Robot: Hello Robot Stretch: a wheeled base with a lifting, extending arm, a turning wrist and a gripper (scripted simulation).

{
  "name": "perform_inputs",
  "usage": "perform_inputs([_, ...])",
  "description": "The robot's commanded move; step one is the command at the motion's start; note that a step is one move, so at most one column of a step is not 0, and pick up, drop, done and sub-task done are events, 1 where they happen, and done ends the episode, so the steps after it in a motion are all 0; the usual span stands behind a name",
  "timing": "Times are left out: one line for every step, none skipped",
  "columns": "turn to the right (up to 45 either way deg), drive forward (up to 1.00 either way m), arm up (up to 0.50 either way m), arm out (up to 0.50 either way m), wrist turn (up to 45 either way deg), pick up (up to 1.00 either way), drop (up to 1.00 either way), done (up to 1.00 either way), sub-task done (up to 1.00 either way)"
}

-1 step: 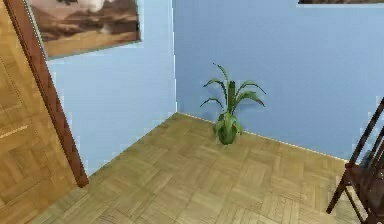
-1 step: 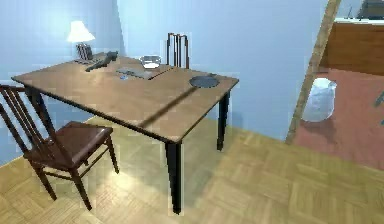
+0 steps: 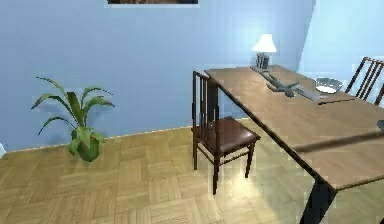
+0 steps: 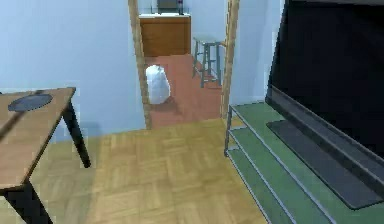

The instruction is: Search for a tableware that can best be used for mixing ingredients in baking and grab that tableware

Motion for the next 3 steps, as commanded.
perform_inputs([45.0,0.00,0.00,0.00,0.0,0.00,0.00,0.00,0.00])
perform_inputs([45.0,0.00,0.00,0.00,0.0,0.00,0.00,0.00,0.00])
perform_inputs([0.0,1.00,0.00,0.00,0.0,0.00,0.00,0.00,0.00])
